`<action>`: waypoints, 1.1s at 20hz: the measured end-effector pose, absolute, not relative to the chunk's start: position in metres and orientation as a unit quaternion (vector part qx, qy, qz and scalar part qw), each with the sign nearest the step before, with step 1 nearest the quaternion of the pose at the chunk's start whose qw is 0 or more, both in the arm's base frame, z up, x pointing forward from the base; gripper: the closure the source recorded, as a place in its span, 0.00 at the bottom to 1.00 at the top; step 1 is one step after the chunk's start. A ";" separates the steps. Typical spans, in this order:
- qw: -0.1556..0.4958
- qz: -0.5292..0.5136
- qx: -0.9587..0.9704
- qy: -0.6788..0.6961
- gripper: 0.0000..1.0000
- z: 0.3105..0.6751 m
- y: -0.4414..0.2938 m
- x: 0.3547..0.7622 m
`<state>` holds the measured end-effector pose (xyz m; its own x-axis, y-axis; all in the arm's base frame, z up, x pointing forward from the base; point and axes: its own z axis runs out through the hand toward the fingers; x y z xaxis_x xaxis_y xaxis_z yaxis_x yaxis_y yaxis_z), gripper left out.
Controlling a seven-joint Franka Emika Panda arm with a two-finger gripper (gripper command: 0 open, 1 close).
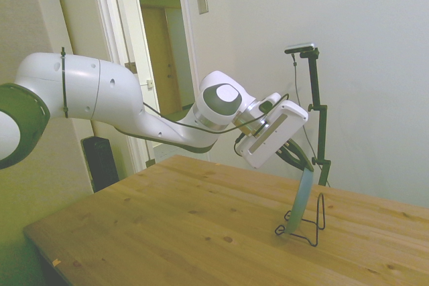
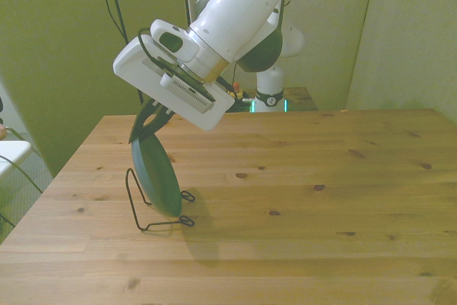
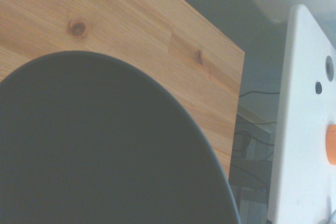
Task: Load the plate
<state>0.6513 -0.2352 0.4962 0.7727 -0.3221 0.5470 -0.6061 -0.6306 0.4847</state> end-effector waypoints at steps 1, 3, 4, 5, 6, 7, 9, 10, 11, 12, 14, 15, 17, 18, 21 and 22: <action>0.338 0.210 0.877 -0.269 1.00 0.495 -0.236 0.651; 0.337 0.211 0.875 -0.276 1.00 0.493 -0.238 0.651; 0.337 0.211 0.874 -0.280 1.00 0.493 -0.240 0.651; 0.337 0.211 0.873 -0.281 1.00 0.492 -0.241 0.651; 0.338 0.210 0.873 -0.282 0.00 0.491 -0.242 0.650; 0.338 0.210 0.873 -0.283 0.00 0.491 -0.243 0.650; 0.338 0.209 0.873 -0.283 0.00 0.490 -0.244 0.650; 0.338 0.209 0.873 -0.283 0.00 0.490 -0.244 0.650; 0.338 0.209 0.873 -0.283 0.00 0.491 -0.244 0.650; 0.338 0.209 0.873 -0.283 0.00 0.491 -0.244 0.650; 0.338 0.209 0.873 -0.283 0.00 0.491 -0.244 0.650; 0.338 0.209 0.873 -0.283 0.00 0.491 -0.244 0.650; 0.338 0.210 0.873 -0.283 0.00 0.491 -0.244 0.650; 0.338 0.210 0.872 -0.284 0.00 0.491 -0.244 0.650; 0.338 0.211 0.872 -0.284 0.00 0.492 -0.244 0.650; 0.338 0.212 0.872 -0.284 0.00 0.493 -0.243 0.650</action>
<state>0.6505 -0.2435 0.4930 0.7492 -0.3520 0.5610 -0.6382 -0.6103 0.4693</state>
